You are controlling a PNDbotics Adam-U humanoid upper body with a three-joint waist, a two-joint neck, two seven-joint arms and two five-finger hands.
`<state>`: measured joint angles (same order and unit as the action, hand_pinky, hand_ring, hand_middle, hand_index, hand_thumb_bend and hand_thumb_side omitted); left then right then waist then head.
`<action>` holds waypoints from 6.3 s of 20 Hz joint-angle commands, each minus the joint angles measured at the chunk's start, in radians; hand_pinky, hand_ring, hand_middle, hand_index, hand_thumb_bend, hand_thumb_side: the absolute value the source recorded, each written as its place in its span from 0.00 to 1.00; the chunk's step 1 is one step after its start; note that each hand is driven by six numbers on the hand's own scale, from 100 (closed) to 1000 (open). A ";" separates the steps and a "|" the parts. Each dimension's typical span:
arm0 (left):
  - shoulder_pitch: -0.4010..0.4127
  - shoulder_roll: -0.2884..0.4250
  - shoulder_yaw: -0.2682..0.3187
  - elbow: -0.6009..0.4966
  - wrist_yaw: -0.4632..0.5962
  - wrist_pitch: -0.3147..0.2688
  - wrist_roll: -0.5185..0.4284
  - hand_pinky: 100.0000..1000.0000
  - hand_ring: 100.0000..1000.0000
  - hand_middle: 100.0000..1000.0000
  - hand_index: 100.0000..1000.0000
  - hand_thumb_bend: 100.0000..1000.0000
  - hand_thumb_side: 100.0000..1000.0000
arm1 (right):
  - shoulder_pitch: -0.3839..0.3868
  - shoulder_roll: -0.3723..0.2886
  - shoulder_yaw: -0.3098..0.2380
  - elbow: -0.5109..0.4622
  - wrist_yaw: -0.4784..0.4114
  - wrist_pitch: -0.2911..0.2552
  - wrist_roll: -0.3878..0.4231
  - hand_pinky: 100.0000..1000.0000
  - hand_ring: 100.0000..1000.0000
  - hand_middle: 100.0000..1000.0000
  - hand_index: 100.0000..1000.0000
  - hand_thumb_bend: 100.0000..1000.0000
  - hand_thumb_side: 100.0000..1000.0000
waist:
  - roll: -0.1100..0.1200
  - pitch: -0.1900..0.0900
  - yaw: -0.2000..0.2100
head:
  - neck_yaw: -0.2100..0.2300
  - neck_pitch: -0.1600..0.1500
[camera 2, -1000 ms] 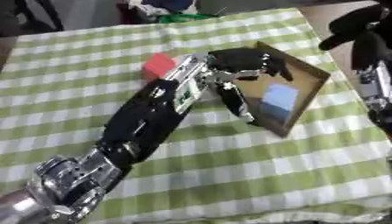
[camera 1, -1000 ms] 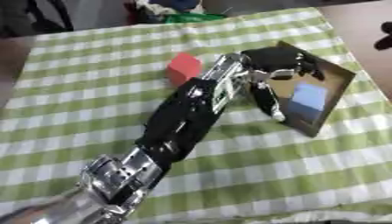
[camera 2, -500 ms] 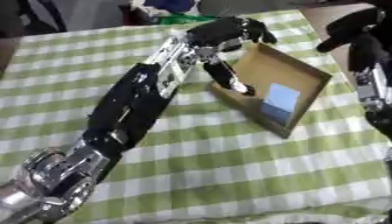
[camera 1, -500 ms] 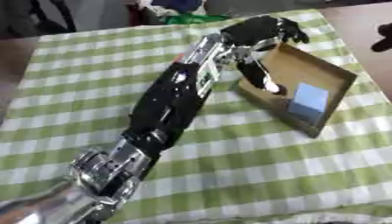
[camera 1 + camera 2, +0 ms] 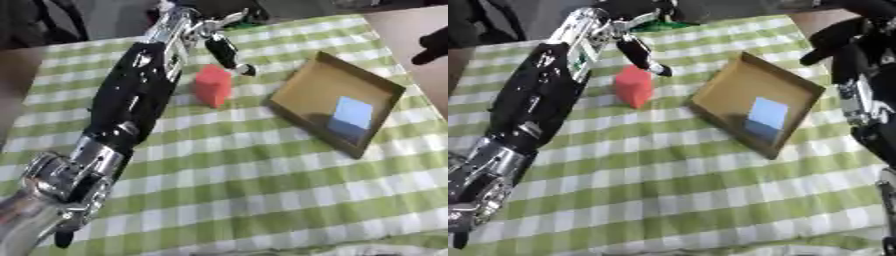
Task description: Pick up objects on the table and place them in the box.
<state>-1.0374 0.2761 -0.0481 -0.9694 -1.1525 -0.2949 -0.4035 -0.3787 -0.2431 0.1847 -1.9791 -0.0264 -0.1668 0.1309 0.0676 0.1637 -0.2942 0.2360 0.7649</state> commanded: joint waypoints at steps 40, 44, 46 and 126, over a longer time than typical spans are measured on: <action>0.026 0.014 0.020 0.007 0.025 0.070 -0.123 0.51 0.37 0.48 0.79 0.10 0.03 | -0.003 -0.012 -0.007 -0.021 0.025 0.010 -0.006 0.80 0.55 0.59 0.90 0.00 0.45 | -0.011 -0.019 0.016 | -0.019 0.005; 0.003 0.007 0.007 -0.027 0.043 0.050 -0.110 0.51 0.36 0.47 0.78 0.10 0.03 | -0.004 -0.012 -0.005 -0.021 0.024 0.009 -0.004 0.80 0.55 0.59 0.90 0.00 0.45 | -0.011 -0.022 0.013 | -0.017 0.005; -0.012 -0.004 0.002 -0.034 0.042 0.044 -0.098 0.51 0.36 0.47 0.78 0.09 0.02 | -0.005 -0.011 -0.003 -0.021 0.023 0.009 -0.003 0.80 0.55 0.59 0.90 0.00 0.45 | -0.011 -0.023 0.010 | -0.015 0.005; 0.648 0.007 0.092 -0.819 0.923 0.129 0.465 0.39 0.46 0.46 0.72 0.29 0.42 | 0.057 -0.019 -0.024 0.004 0.115 0.026 -0.057 0.80 0.53 0.57 0.90 0.00 0.46 | 0.001 0.017 0.147 | -0.013 0.005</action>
